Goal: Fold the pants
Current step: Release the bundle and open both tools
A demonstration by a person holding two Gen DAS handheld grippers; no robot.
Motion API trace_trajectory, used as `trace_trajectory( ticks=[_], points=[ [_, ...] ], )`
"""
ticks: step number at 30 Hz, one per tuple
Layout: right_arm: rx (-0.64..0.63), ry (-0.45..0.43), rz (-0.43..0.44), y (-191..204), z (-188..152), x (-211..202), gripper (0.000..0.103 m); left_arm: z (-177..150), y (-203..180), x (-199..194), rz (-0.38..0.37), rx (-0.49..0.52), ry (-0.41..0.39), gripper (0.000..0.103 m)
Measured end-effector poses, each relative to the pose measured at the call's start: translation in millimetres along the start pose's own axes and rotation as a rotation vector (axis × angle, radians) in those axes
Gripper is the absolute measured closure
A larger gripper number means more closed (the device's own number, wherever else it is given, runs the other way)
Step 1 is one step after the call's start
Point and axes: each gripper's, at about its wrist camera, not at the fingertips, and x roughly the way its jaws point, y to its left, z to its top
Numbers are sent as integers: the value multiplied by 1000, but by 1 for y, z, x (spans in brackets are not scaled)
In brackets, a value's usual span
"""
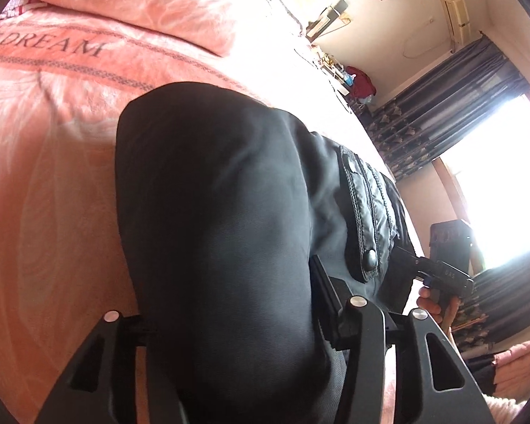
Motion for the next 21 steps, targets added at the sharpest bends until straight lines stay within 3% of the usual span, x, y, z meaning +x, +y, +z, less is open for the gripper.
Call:
trace_trajectory(
  ticks=[1, 3, 5, 7, 10, 17, 21],
  points=[
    [10, 0, 15, -5, -1, 1, 58, -2, 3, 1, 2, -4, 2, 47],
    [25, 0, 5, -12, -4, 2, 39, -8, 5, 1, 37, -22, 2, 33],
    [24, -1, -25, -15, -9, 1, 29, -16, 11, 0, 54, -48, 2, 20],
    [30, -9, -32, -16, -13, -3, 29, -21, 15, -7, 108, -74, -11, 9],
    [23, -47, -105, -8, -25, -24, 20, -29, 15, -27, 191, -97, -48, 6],
    [-134, -148, -506, 63, -59, -60, 3, -61, -25, -77, 500, -38, -149, 4],
    [-152, -188, -555, 98, -84, -68, 3, -76, -49, -89, 572, -14, -144, 4]
  ],
)
